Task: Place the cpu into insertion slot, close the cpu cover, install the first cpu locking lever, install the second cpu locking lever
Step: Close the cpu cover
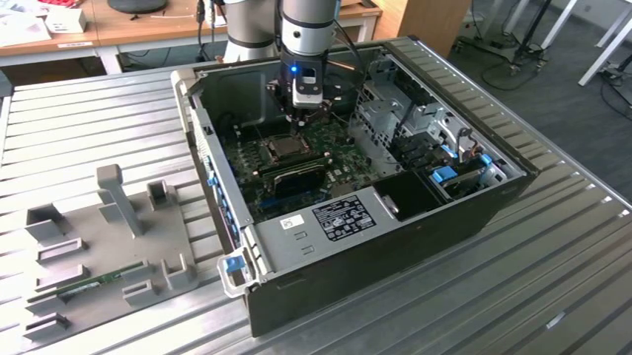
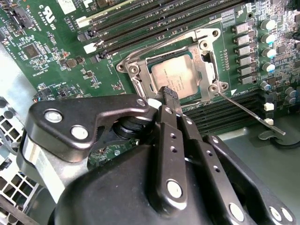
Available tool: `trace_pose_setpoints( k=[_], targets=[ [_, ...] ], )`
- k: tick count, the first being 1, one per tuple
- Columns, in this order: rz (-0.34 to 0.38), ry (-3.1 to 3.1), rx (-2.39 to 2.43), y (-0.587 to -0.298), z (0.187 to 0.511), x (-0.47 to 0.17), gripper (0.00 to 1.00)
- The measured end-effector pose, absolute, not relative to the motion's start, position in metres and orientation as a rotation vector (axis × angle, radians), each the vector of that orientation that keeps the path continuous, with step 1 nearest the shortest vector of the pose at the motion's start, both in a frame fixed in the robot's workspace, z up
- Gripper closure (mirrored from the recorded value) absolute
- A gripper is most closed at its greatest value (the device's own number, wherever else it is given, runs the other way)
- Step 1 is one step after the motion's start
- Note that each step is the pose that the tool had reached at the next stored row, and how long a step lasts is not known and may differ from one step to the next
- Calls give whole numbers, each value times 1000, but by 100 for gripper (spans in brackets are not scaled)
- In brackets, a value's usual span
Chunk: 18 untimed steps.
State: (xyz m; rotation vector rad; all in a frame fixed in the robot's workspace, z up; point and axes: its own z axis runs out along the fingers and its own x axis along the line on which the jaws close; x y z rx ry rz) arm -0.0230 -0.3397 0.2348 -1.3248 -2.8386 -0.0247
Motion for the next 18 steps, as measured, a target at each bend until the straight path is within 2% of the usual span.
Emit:
trace_pose_setpoints(
  k=[18],
  targets=[
    [-24,-2858,-1283,-340,235,-23,90]
  ],
)
